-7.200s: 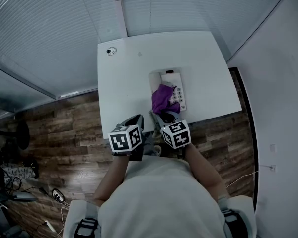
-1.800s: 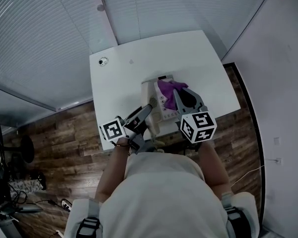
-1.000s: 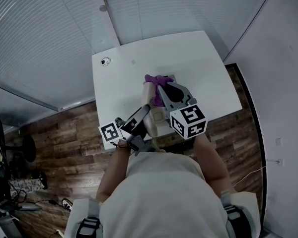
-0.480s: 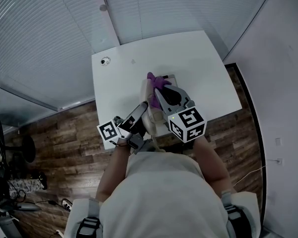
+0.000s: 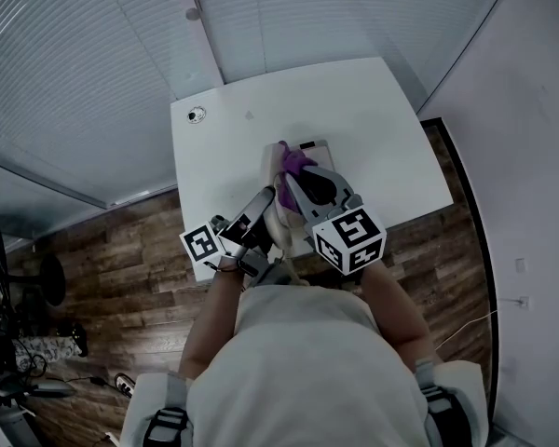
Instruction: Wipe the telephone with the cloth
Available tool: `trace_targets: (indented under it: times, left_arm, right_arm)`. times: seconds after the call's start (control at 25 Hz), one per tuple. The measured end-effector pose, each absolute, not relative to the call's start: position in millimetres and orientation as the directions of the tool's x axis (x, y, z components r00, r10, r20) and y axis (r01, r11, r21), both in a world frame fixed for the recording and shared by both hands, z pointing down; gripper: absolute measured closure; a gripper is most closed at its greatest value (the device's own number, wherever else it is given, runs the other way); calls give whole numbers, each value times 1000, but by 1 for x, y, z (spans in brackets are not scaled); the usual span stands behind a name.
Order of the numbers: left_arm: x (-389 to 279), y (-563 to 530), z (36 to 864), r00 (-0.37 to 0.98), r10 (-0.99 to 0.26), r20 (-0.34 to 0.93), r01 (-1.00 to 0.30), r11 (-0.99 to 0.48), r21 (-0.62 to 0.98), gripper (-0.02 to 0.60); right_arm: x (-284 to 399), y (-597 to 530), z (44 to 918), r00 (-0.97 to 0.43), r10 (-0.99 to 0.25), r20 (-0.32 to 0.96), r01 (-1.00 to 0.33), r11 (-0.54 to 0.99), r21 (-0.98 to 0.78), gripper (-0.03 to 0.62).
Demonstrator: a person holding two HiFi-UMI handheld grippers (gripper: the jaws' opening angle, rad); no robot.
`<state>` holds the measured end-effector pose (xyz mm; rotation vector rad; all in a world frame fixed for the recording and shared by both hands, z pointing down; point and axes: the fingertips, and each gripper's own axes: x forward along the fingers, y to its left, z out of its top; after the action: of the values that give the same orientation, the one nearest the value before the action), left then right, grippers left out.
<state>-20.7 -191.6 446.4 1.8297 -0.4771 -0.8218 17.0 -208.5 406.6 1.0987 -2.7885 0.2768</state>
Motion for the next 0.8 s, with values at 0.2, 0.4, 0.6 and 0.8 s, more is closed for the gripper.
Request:
trace_targets:
  times: [0.2,0.4,0.6,0.8]
  left_arm:
    - [-28,-207,447,681,-659,-318,53,-388,920,368]
    - [-28,-205,444,672,-664,-329,60,-394,917,368]
    - [-29,-208,442,665,-669,-332,56,-398,916,370]
    - [-33,-216,442,654,-678,-336,64,-393,917,370]
  right_arm:
    - [9,-216,409,-734,-650,196,-676,725,-130,551]
    - [8,-206,408,-749,-634,191,-660,740,-133,551]
    - [3,-199,408,-768,-612,189,-638,759,-133,551]
    - [-5,-199,409,-789,-584,192,-611,779,-141,551]
